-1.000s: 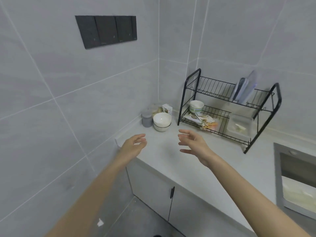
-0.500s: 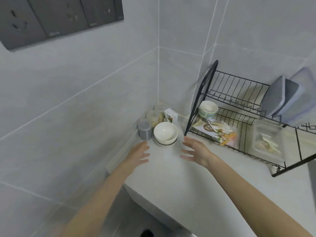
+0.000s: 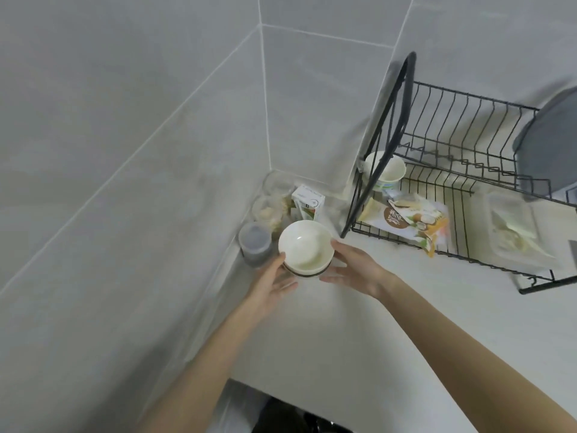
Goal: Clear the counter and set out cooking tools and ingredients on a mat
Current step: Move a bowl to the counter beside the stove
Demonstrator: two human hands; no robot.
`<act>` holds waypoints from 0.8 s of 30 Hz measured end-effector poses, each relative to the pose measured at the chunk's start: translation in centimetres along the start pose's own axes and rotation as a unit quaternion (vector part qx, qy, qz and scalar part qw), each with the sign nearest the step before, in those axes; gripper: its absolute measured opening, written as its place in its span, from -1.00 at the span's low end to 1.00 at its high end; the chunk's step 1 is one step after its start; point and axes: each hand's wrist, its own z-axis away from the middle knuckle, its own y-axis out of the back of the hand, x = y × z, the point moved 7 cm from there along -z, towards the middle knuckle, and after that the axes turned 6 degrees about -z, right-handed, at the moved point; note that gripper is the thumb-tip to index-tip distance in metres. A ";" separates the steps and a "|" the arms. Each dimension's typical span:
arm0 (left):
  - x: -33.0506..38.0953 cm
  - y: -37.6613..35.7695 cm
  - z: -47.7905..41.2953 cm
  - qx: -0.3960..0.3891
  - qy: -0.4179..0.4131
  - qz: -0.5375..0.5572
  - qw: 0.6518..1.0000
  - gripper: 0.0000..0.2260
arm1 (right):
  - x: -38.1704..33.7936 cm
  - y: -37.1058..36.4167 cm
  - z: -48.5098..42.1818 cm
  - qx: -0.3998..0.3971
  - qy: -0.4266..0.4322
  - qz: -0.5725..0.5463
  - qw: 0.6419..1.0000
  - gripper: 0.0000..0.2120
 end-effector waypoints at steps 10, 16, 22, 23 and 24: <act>0.6 0.2 -0.8 -0.020 0.002 -0.020 1.000 -0.75 | 0.5 0.3 0.2 -0.001 0.007 -0.041 0.999 -0.60; 0.3 -0.4 0.2 -0.045 -0.003 -0.077 0.996 -0.85 | 1.3 1.8 3.0 0.015 0.025 -0.064 0.998 -0.64; -0.4 -3.6 2.4 -0.093 0.007 -0.138 0.986 -0.86 | 2.2 4.8 7.9 0.052 0.054 -0.107 0.991 -0.64; -0.6 -4.2 2.7 -0.103 0.009 -0.147 0.984 -0.85 | 2.4 5.3 8.7 0.058 0.059 -0.114 0.990 -0.63; -1.1 -5.3 3.3 -0.117 0.014 -0.160 0.980 -0.83 | 2.6 6.2 10.2 0.066 0.070 -0.127 0.987 -0.63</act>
